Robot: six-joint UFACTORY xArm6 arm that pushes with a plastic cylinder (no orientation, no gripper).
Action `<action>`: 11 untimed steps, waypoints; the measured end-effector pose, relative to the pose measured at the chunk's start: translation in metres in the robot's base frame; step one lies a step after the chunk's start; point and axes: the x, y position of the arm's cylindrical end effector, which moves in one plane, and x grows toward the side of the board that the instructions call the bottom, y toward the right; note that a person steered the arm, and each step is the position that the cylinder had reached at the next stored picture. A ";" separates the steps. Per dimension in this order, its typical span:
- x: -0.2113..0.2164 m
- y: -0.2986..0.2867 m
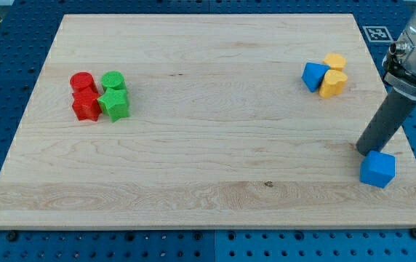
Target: Move the arm to the top left of the blue triangle
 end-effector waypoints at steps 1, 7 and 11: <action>0.003 0.000; 0.002 -0.039; -0.234 -0.142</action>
